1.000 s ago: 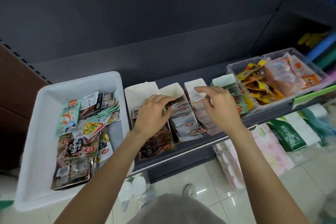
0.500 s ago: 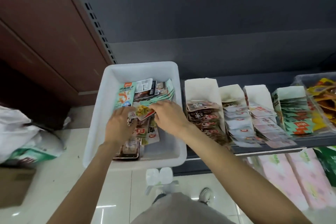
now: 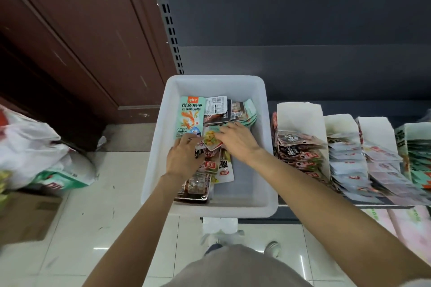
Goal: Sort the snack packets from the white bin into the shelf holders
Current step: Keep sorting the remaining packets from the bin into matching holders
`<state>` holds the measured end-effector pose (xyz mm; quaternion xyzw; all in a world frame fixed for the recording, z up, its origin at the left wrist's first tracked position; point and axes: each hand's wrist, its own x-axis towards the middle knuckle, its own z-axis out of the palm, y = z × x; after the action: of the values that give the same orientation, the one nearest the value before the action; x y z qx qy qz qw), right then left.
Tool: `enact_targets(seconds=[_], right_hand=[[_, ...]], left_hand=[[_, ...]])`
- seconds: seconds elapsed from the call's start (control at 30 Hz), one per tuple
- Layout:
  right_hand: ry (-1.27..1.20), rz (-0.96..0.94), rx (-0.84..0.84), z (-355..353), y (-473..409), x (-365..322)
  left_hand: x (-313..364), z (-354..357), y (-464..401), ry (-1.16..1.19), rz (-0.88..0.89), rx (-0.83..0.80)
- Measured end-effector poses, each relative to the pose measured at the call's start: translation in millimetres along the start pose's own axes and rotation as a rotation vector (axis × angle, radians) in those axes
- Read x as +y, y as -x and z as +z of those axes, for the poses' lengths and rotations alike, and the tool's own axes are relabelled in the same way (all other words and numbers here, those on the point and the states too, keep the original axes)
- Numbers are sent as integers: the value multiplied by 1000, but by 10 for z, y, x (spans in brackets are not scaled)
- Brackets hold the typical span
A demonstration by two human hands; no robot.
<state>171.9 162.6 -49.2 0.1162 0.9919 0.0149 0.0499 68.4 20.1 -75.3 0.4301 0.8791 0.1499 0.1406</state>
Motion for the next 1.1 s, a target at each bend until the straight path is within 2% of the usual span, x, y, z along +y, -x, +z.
enact_targets(seconds=[0.1, 0.17, 0.2, 0.27, 0.3, 0.37, 0.43, 0.47, 0.6, 0.67, 0.73, 0.83, 0.93, 1.0, 1.1], right_hand=[[-55, 13, -14, -192, 11, -64], [-137, 44, -4, -407, 76, -123], [-200, 74, 37, -503, 142, -142], [-337, 159, 143, -633, 314, -154], [-412, 217, 211, -667, 409, -154], [-584, 299, 407, -696, 615, -163], [-641, 242, 558, -691, 818, -171], [-621, 184, 590, -679, 912, -174], [-527, -23, 565, -559, 1200, -114], [-587, 10, 508, -550, 1330, -20], [-710, 141, 481, -650, 1475, 109], [-848, 315, 617, -829, 1660, 404], [-753, 398, 658, -983, 1868, 767], [-695, 433, 671, -996, 2046, 1017], [-467, 402, 811, -963, 2317, 1299]], left_hand=[[-21, -10, -16, 70, -13, 18], [-7, -46, -23, 203, -29, 101], [14, -84, -12, 310, -64, 151], [98, -205, 35, 614, -241, 196], [168, -282, 74, 803, -344, 177], [350, -422, 175, 1139, -466, -3], [547, -525, 261, 1357, -457, -205], [642, -566, 294, 1416, -432, -238], [897, -645, 349, 1542, -305, -117], [992, -635, 349, 1442, -204, -53], [1100, -632, 337, 1183, -45, 41], [1282, -603, 261, 695, 291, 58], [1606, -586, 170, 284, 632, 143], [1906, -574, 125, 194, 750, 206], [2318, -439, 38, 196, 793, 267]])
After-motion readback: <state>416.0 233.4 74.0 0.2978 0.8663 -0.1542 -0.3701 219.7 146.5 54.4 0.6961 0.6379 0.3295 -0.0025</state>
